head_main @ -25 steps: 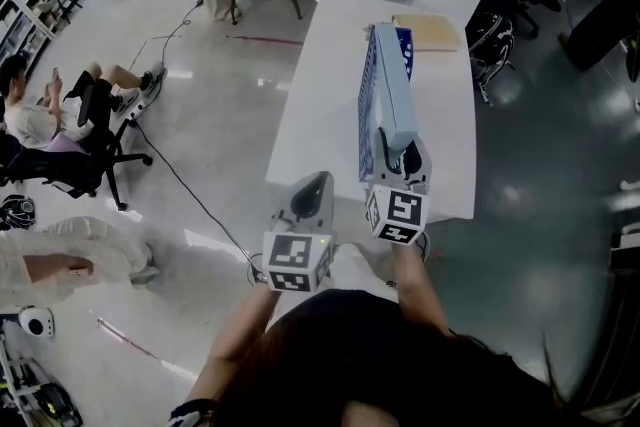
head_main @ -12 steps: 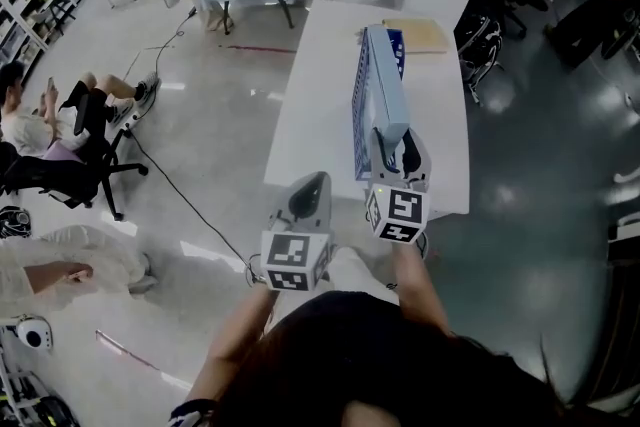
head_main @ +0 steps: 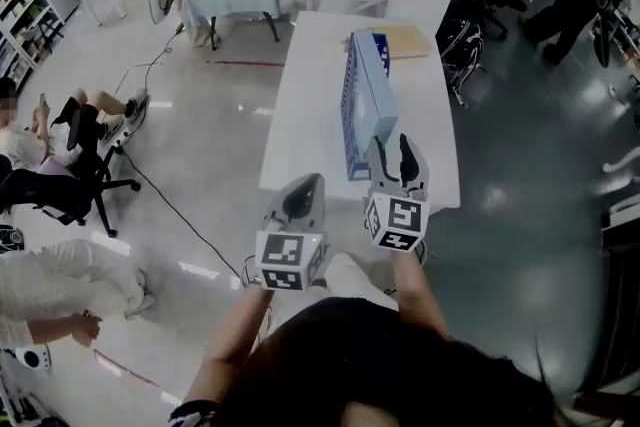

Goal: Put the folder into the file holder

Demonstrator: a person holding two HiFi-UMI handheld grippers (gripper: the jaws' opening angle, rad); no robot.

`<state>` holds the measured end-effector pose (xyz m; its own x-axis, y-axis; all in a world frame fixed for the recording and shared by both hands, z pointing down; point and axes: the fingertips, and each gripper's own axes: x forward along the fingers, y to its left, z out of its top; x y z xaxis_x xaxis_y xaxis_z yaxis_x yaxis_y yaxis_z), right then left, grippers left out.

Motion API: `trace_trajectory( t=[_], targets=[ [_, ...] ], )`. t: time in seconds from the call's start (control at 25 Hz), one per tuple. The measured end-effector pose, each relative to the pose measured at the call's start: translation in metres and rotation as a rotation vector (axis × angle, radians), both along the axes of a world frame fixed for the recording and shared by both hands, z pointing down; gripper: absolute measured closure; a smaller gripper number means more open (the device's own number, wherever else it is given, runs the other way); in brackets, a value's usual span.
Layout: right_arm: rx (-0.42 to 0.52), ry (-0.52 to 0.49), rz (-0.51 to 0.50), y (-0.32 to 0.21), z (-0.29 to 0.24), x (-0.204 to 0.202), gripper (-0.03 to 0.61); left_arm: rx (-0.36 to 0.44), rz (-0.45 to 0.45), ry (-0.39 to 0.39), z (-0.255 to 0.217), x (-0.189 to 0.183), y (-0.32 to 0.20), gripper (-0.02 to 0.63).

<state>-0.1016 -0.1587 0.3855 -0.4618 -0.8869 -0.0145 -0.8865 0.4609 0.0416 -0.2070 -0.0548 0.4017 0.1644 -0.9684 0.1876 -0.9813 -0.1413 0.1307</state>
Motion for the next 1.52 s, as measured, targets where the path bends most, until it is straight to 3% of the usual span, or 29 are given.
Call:
trace_trajectory(
  t=[0.36,1.0,1.52],
  targets=[
    [-0.014,0.030,0.002,0.037,0.000,0.010,0.390,-0.009,0.034,0.006,-0.001,0.002,0.024,0.607],
    [-0.014,0.059,0.063,0.090,-0.005,0.036,0.568,0.006,0.042,0.033,-0.011,-0.004,0.051,0.607],
    [-0.024,0.002,0.000,0.110,-0.011,0.066,0.577,0.001,0.044,-0.013,-0.019,0.032,0.061,0.607]
  ],
)
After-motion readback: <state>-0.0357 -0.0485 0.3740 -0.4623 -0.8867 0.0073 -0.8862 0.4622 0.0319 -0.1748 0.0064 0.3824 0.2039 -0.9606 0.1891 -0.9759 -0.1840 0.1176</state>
